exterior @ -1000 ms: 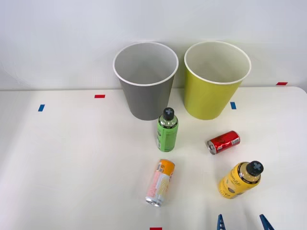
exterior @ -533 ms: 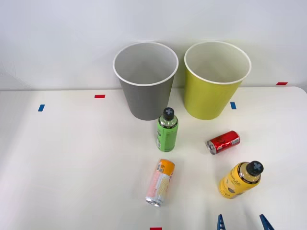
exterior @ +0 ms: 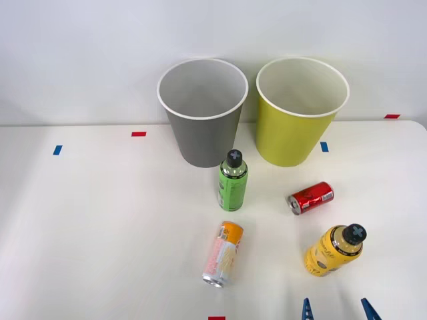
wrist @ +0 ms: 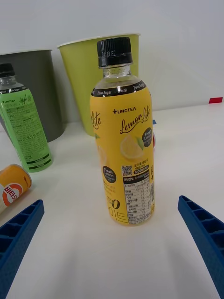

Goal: Put cans in the gray bin, plastic bottles in the light green bin

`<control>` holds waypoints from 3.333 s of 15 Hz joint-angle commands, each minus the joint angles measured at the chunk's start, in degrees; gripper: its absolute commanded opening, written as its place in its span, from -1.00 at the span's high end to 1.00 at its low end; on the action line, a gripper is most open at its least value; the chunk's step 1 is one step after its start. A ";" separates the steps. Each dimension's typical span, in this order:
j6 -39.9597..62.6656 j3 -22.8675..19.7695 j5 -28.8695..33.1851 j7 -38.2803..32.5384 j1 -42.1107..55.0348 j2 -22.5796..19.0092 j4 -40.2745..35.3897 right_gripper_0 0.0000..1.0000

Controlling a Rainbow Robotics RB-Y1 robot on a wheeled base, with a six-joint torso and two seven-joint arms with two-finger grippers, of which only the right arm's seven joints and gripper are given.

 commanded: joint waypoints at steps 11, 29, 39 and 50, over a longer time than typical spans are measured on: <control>0.00 0.00 0.00 0.00 0.00 0.00 0.00 -1.00; 0.00 0.00 0.00 0.00 0.00 0.00 0.00 -1.00; 1.05 5.80 -10.90 6.06 -5.36 -8.88 -1.85 -1.00; 0.09 7.29 -22.68 15.91 -8.96 -12.57 -3.16 -1.00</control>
